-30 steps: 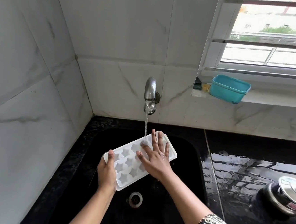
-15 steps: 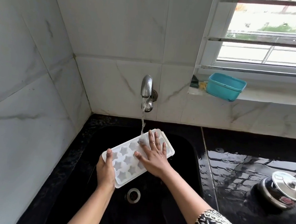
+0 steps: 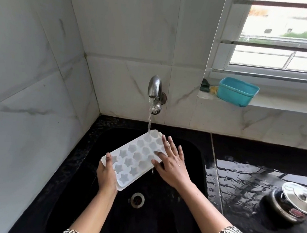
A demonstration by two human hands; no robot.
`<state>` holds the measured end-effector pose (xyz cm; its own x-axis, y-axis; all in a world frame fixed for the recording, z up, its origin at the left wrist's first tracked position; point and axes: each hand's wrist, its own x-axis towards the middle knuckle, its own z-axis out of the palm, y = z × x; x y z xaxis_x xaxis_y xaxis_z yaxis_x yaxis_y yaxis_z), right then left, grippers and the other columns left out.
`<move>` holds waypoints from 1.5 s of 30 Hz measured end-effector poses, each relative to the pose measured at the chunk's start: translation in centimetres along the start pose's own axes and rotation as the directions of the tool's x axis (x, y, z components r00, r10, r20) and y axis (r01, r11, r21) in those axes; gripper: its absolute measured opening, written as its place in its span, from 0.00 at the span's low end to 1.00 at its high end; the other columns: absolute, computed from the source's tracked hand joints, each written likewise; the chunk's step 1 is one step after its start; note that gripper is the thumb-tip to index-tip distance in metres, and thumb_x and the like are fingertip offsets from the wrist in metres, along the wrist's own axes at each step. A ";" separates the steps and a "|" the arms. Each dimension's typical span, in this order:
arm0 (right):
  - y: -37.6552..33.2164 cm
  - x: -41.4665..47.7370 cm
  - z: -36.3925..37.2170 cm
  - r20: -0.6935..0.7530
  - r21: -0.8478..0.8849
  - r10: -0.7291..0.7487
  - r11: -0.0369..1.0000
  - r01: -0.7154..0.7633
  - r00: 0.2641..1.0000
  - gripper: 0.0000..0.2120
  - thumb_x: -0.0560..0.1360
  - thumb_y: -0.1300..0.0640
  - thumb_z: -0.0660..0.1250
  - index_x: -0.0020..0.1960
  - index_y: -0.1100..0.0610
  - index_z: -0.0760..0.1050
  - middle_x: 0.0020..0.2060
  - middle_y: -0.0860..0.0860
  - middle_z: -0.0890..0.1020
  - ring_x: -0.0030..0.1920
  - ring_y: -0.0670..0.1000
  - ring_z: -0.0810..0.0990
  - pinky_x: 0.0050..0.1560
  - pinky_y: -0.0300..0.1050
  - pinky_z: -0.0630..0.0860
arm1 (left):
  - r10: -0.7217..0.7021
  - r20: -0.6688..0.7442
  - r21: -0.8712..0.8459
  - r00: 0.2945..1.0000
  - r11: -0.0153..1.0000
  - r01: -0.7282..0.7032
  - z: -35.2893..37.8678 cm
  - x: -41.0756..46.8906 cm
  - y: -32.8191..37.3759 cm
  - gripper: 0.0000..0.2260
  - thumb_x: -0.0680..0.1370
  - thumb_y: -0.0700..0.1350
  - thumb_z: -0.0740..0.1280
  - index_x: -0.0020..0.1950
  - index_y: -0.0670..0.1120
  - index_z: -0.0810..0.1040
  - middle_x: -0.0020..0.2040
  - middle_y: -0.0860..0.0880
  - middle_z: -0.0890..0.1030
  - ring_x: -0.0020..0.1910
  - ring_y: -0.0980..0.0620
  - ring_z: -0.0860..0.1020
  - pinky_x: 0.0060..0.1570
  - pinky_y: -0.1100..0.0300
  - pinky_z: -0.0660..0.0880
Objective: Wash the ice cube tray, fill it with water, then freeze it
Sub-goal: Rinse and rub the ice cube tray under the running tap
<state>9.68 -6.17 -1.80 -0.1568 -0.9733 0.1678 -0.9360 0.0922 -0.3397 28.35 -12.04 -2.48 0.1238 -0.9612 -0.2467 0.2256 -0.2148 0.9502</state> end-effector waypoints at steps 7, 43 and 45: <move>-1.2 3.7 0.5 0.131 0.069 0.023 0.997 -0.033 0.991 0.24 0.79 0.39 0.55 0.73 0.46 0.64 0.74 0.47 0.30 0.71 0.47 0.24 0.73 0.59 0.34 | -0.011 0.038 -0.014 0.999 1.000 0.012 2.3 1.1 1.1 0.15 0.81 0.55 0.60 0.59 0.46 0.73 0.50 0.49 0.80 0.48 0.51 0.80 0.41 0.61 0.75; -2.2 5.3 1.3 0.078 0.099 0.052 0.993 -0.060 0.996 0.27 0.79 0.37 0.48 0.71 0.48 0.67 0.73 0.45 0.29 0.69 0.44 0.21 0.71 0.55 0.26 | -0.004 0.044 -0.014 0.999 1.000 0.004 2.6 3.5 0.7 0.19 0.79 0.57 0.62 0.58 0.43 0.76 0.51 0.45 0.82 0.49 0.47 0.82 0.46 0.55 0.78; -1.6 5.0 1.1 0.157 0.188 0.085 0.976 -0.114 0.984 0.24 0.80 0.38 0.49 0.73 0.45 0.65 0.72 0.44 0.27 0.68 0.44 0.20 0.71 0.54 0.27 | 0.020 0.060 0.000 0.998 1.000 -0.021 2.3 3.8 1.1 0.16 0.79 0.57 0.62 0.56 0.46 0.76 0.50 0.47 0.82 0.49 0.49 0.81 0.46 0.56 0.78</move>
<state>10.73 -11.40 -1.46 -0.1843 -0.9828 -0.0092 -0.8361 0.1616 -0.5243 26.86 -16.31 -1.92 0.0702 -0.9740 -0.2153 0.2232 -0.1950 0.9551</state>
